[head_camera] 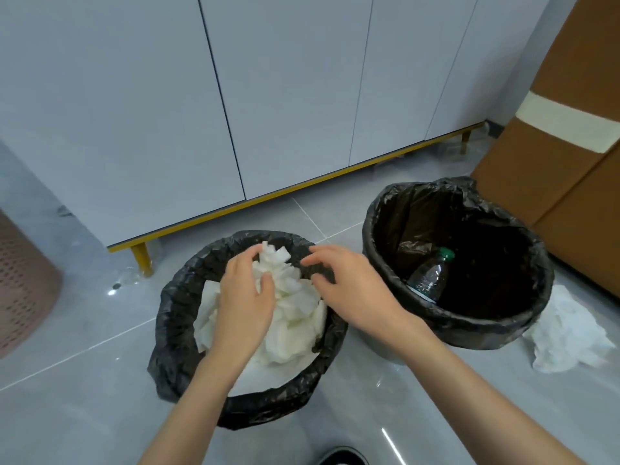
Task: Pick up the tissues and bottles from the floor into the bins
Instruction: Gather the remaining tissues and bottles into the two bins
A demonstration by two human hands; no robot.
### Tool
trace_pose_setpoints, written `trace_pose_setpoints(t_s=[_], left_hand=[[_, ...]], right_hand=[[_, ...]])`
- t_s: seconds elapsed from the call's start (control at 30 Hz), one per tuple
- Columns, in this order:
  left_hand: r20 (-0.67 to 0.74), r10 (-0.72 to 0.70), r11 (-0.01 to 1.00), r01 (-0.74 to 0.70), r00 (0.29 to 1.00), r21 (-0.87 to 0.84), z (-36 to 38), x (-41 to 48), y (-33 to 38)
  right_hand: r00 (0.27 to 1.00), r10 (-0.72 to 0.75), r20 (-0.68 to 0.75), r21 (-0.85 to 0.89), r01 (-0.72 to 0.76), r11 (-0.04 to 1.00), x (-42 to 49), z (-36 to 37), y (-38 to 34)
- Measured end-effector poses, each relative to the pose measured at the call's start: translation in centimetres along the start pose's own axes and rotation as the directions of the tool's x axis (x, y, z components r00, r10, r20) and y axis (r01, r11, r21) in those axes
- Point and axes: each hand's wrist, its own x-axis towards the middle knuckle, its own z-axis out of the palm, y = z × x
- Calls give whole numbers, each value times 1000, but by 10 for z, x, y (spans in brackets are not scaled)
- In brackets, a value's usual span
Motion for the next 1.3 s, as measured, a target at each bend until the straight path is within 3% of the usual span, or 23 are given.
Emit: trace_pose_setpoints(t_s=[0.07, 0.13, 0.2, 0.4, 0.5, 0.6, 0.77, 0.87, 1.0, 1.13, 1.3], left_hand=[[193, 36, 982, -71, 980, 174, 5, -4, -4], [414, -57, 903, -131, 909, 410, 13, -4, -9], [541, -174, 820, -184, 823, 542, 21, 3, -15], [667, -381, 733, -230, 641, 640, 45, 26, -44], [678, -436, 720, -222, 592, 657, 51, 26, -59], [666, -425, 716, -223, 614, 662, 52, 26, -59], [535, -242, 760, -185, 809, 623, 46, 16, -37], [425, -185, 814, -104, 886, 571, 36, 15, -15], [216, 26, 854, -134, 976, 503, 23, 10, 35], [90, 227, 885, -244, 970, 396, 24, -1, 87], [138, 354, 874, -380, 925, 303, 52, -17, 118]], right_hand=[[999, 12, -51, -58, -15, 998, 0, 2, 10], [999, 37, -27, -99, -39, 994, -2, 8, 17], [998, 59, -5, -84, -59, 995, -7, 15, 22], [998, 29, -46, -52, -32, 998, -11, 25, 32], [999, 24, -41, -70, -26, 997, -13, 27, 33], [999, 36, -7, -121, -37, 992, -17, 25, 31], [1000, -22, -12, -212, 19, 977, -23, 7, 23], [996, -67, -59, -106, 60, 993, -27, -11, 18], [986, -69, -152, 19, 73, 997, -36, -36, 21], [977, -38, -210, -10, 37, 999, -56, -66, 38], [996, 46, -81, -286, -67, 956, -90, -98, 63]])
